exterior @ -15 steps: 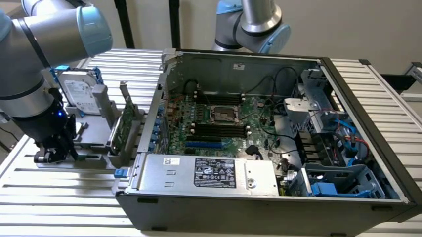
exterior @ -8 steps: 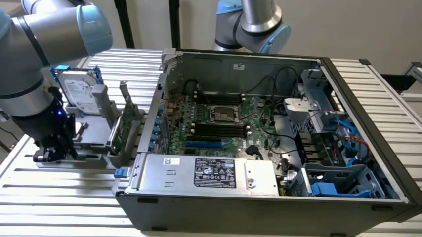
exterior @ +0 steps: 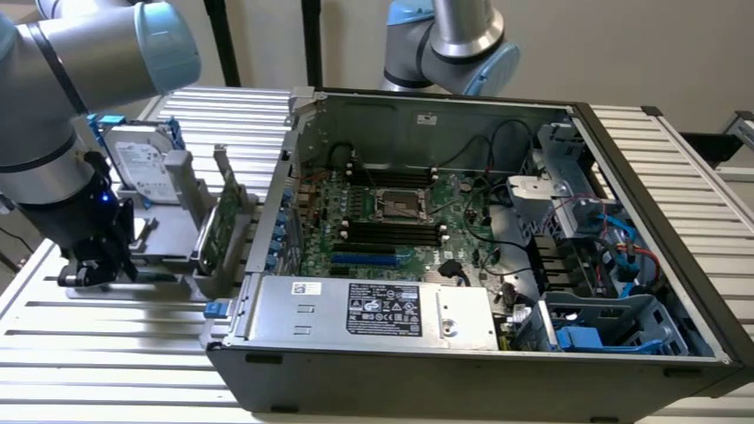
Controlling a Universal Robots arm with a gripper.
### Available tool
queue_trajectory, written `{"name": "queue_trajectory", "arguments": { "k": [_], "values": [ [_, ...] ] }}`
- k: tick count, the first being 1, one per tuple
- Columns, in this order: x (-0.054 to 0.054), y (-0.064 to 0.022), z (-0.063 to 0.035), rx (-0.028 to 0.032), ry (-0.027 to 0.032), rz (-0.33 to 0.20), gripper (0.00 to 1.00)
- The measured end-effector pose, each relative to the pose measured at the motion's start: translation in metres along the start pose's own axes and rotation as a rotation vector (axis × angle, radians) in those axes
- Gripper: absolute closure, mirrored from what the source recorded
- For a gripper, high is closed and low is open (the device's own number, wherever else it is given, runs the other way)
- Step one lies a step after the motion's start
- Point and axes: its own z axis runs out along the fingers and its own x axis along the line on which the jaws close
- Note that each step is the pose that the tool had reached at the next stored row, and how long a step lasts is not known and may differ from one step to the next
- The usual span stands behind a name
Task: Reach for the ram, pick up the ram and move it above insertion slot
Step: 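Pick up the ram and move it above insertion slot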
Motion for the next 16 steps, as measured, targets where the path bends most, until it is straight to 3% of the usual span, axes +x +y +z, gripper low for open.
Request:
{"name": "queue_trajectory", "arguments": {
  "k": [4,7,13,16],
  "values": [
    [0.000,0.0001,-0.0029,0.0004,-0.0130,0.004,0.86],
    [0.000,0.0001,-0.0057,0.0003,-0.0191,0.007,0.86],
    [-0.001,-0.0004,-0.0149,-0.0024,-0.0251,0.010,0.86],
    [-0.001,-0.0012,-0.0236,-0.0067,-0.0254,0.011,0.86]
  ]
}}
